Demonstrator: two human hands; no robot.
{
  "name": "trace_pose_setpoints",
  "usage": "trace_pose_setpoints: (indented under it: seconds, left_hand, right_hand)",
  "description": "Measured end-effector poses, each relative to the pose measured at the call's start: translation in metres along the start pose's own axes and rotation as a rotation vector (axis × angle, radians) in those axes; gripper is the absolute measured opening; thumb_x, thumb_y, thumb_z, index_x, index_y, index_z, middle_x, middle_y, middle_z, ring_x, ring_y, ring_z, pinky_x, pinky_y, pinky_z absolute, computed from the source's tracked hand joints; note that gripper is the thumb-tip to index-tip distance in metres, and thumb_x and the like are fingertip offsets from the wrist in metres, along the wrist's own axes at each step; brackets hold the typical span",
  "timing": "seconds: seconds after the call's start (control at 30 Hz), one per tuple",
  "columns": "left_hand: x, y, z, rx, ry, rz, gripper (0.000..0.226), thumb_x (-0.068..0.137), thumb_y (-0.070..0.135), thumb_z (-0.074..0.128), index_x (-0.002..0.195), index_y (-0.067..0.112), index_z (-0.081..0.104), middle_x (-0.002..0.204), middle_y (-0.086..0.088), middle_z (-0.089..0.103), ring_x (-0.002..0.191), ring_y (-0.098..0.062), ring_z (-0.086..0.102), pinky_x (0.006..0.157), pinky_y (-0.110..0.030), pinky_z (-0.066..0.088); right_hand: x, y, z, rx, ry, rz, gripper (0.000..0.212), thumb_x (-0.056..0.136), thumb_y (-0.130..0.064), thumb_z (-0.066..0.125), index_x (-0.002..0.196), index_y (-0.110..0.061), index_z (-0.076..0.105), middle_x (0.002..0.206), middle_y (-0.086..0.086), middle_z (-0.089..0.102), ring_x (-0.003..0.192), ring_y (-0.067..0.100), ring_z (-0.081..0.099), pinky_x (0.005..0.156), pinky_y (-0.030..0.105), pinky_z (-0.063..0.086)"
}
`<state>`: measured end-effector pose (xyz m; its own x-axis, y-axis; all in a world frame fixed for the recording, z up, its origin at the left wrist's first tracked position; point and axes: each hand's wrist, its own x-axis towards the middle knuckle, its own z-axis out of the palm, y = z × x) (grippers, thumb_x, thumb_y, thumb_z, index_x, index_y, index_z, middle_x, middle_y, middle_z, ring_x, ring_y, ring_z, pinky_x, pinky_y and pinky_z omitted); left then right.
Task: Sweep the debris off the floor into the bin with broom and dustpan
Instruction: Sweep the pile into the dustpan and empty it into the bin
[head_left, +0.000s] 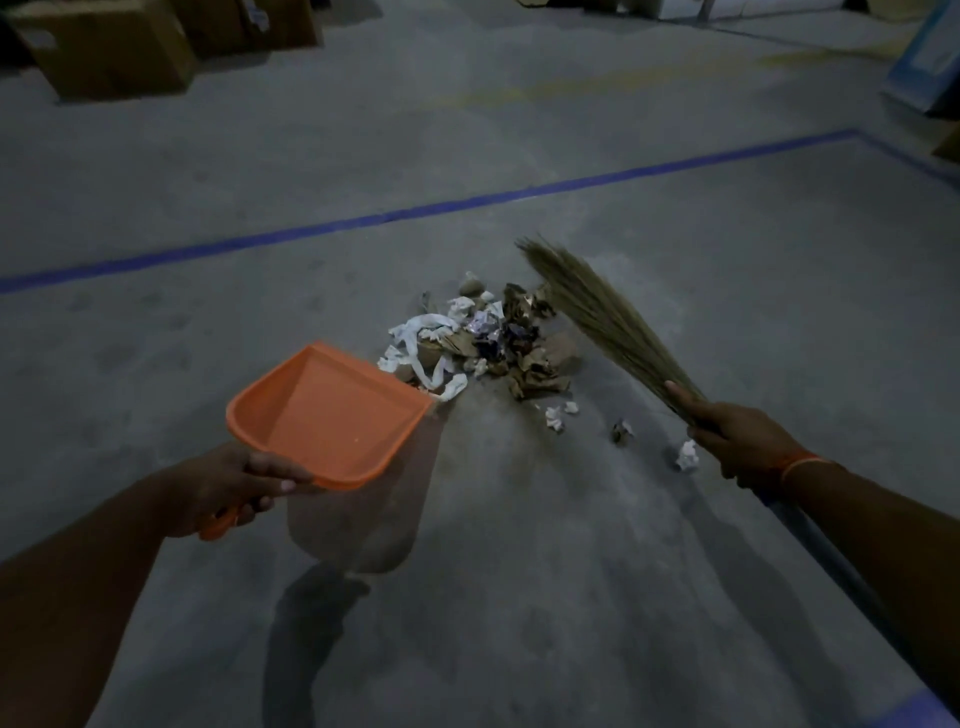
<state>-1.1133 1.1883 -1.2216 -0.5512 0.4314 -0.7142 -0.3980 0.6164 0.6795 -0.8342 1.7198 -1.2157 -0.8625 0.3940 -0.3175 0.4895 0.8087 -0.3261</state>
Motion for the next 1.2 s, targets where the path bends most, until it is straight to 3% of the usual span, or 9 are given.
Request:
trace_pose_setpoints:
  seconds: [0.1, 0.3, 0.4, 0.5, 0.53, 0.7, 0.83, 1.07, 1.2]
  left_hand:
    - [0.013, 0.014, -0.025, 0.102, -0.07, -0.046, 0.024, 0.09, -0.006, 0.062, 0.108, 0.003, 0.076, 0.073, -0.01, 0.062, 0.057, -0.013, 0.052, 0.043, -0.022, 0.039]
    - [0.045, 0.025, -0.044, 0.092, -0.043, -0.076, 0.021, 0.083, -0.007, 0.065, 0.099, -0.001, 0.077, 0.08, -0.013, 0.062, 0.052, -0.013, 0.049, 0.039, -0.021, 0.036]
    - [0.039, 0.011, -0.06, 0.126, -0.032, -0.125, 0.023, 0.073, -0.001, 0.076, 0.095, 0.0, 0.078, 0.083, -0.015, 0.062, 0.051, -0.014, 0.047, 0.04, -0.022, 0.035]
    - [0.026, -0.008, -0.079, 0.156, -0.059, -0.198, 0.068, 0.044, 0.02, 0.099, 0.103, -0.002, 0.075, 0.084, -0.017, 0.063, 0.055, -0.017, 0.048, 0.044, -0.024, 0.036]
    - [0.024, -0.013, -0.082, 0.171, -0.061, -0.216, 0.072, 0.043, 0.021, 0.099, 0.106, -0.003, 0.074, 0.084, -0.017, 0.064, 0.055, -0.018, 0.049, 0.045, -0.024, 0.036]
    - [0.04, -0.009, -0.063, 0.157, -0.009, -0.215, 0.022, 0.079, -0.008, 0.068, 0.099, -0.002, 0.077, 0.078, -0.013, 0.062, 0.051, -0.014, 0.049, 0.04, -0.022, 0.035]
    - [0.062, 0.004, -0.039, 0.132, -0.006, -0.18, 0.023, 0.086, -0.014, 0.061, 0.098, -0.002, 0.077, 0.076, -0.011, 0.065, 0.05, -0.013, 0.048, 0.038, -0.021, 0.036]
    - [0.085, 0.014, -0.021, 0.153, -0.028, -0.147, 0.024, 0.087, -0.012, 0.06, 0.095, 0.002, 0.079, 0.082, -0.015, 0.063, 0.05, -0.012, 0.049, 0.037, -0.021, 0.038]
    - [0.086, 0.017, -0.012, 0.16, -0.04, -0.132, 0.026, 0.089, -0.012, 0.059, 0.095, 0.003, 0.079, 0.073, -0.01, 0.065, 0.048, -0.011, 0.05, 0.037, -0.021, 0.039]
  right_hand:
    - [0.031, -0.006, -0.017, -0.011, -0.013, 0.048, 0.061, 0.101, -0.024, 0.044, 0.145, -0.055, 0.017, 0.096, 0.012, 0.063, 0.054, 0.022, 0.066, 0.047, 0.028, 0.055]
    - [0.092, 0.01, -0.006, -0.026, 0.04, 0.036, 0.06, 0.101, -0.023, 0.044, 0.146, -0.053, 0.017, 0.096, 0.014, 0.064, 0.056, 0.022, 0.067, 0.052, 0.028, 0.054]
    - [0.109, 0.019, 0.003, 0.046, 0.061, 0.056, 0.06, 0.1, -0.022, 0.046, 0.146, -0.053, 0.022, 0.102, 0.014, 0.062, 0.056, 0.025, 0.067, 0.051, 0.033, 0.056]
    - [0.121, 0.027, 0.014, 0.095, 0.043, 0.081, 0.059, 0.1, -0.022, 0.047, 0.145, -0.053, 0.025, 0.118, 0.015, 0.058, 0.057, 0.028, 0.068, 0.05, 0.032, 0.054]
    - [0.125, 0.029, 0.018, 0.091, 0.039, 0.084, 0.059, 0.1, -0.023, 0.047, 0.145, -0.053, 0.026, 0.123, 0.016, 0.057, 0.057, 0.027, 0.068, 0.052, 0.032, 0.054]
    - [0.138, 0.033, 0.036, 0.012, -0.049, 0.046, 0.061, 0.101, -0.019, 0.046, 0.147, -0.051, 0.023, 0.118, 0.021, 0.059, 0.058, 0.027, 0.067, 0.053, 0.032, 0.053]
    - [0.144, 0.033, 0.035, -0.045, -0.083, 0.001, 0.06, 0.101, -0.02, 0.045, 0.148, -0.048, 0.021, 0.121, 0.02, 0.06, 0.058, 0.024, 0.067, 0.056, 0.025, 0.046]
    - [0.146, 0.045, 0.036, -0.083, -0.097, -0.071, 0.063, 0.1, -0.024, 0.048, 0.145, -0.054, 0.017, 0.118, 0.019, 0.065, 0.054, 0.018, 0.066, 0.066, 0.034, 0.056]
    - [0.149, 0.049, 0.038, -0.091, -0.087, -0.092, 0.065, 0.099, -0.027, 0.049, 0.141, -0.062, 0.014, 0.116, 0.018, 0.066, 0.048, 0.013, 0.065, 0.065, 0.035, 0.059]
